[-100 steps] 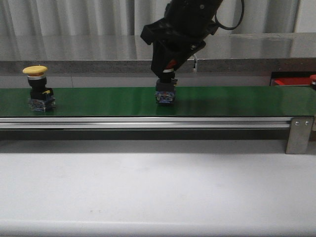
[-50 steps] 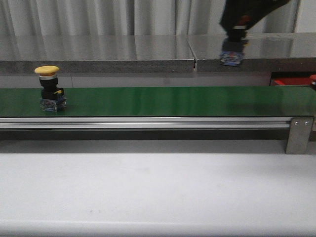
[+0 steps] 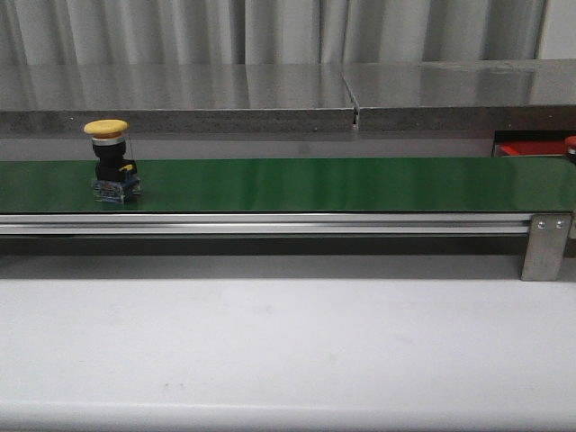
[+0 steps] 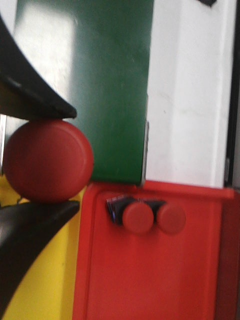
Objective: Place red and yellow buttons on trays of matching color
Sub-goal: 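Lift the red button and carry it over the red tray, then lower the red button into the red tray and open the right gripper, then move the right gripper back over the yellow button on the belt, then lower the right gripper onto the yellow button and grasp it, then lift the yellow button and carry it over the yellow tray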
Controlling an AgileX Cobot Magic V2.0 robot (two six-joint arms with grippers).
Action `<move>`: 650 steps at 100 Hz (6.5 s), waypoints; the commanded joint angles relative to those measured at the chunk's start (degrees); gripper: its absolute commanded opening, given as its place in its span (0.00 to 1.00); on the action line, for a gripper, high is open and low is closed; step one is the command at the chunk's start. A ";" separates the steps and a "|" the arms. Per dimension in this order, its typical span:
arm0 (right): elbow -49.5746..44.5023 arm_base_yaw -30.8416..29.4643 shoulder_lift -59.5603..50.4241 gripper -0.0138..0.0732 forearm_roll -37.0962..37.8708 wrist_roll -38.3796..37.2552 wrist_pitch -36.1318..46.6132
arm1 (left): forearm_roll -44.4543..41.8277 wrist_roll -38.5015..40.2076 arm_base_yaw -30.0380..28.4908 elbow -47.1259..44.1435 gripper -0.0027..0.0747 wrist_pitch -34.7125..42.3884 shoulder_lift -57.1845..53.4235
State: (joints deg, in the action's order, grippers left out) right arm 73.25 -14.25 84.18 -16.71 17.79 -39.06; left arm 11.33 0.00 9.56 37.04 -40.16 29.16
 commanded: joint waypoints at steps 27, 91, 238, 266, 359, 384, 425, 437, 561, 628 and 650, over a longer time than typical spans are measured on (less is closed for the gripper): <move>2.87 -9.43 5.50 0.20 -0.59 -5.47 5.89 | 0.89 0.34 0.43 1.52 0.01 3.75 0.26; 24.58 -9.43 29.00 0.20 -0.96 -6.08 8.12 | 0.89 0.34 0.43 1.43 0.01 3.75 0.36; 26.95 -9.11 31.97 0.77 -4.67 -5.11 12.99 | 0.89 0.34 0.43 1.43 0.01 3.75 0.36; 16.47 -8.10 20.68 0.77 -3.76 -3.98 13.87 | 0.89 0.34 0.43 1.43 0.01 3.75 0.36; 4.79 18.00 0.18 0.77 -3.37 -0.93 -2.60 | 0.89 0.34 0.43 1.43 0.01 3.75 0.36; 4.97 25.90 2.11 0.77 -3.37 1.07 -2.99 | 0.89 0.34 0.43 1.43 0.01 3.75 0.36; 10.36 33.60 10.80 0.77 -3.37 10.23 -5.43 | 0.89 0.34 0.43 1.43 0.01 3.75 0.36; 12.39 34.33 13.31 0.77 -3.37 12.27 -5.51 | 0.89 0.34 0.43 1.43 0.01 3.75 0.36; 9.34 32.75 14.03 0.12 -10.12 10.14 6.99 | 0.89 0.34 0.43 1.43 0.01 3.75 0.36; -6.56 1.18 -3.93 0.12 -10.12 9.98 10.02 | 0.89 0.34 0.43 1.43 0.01 3.75 0.36; -6.56 -8.22 -4.21 0.12 -10.12 9.98 10.85 | 0.89 0.34 0.43 1.43 0.01 3.75 0.36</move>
State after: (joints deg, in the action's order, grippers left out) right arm 65.24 -19.90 82.44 -25.49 27.82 -31.93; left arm 11.43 0.00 9.56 36.95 -40.16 29.16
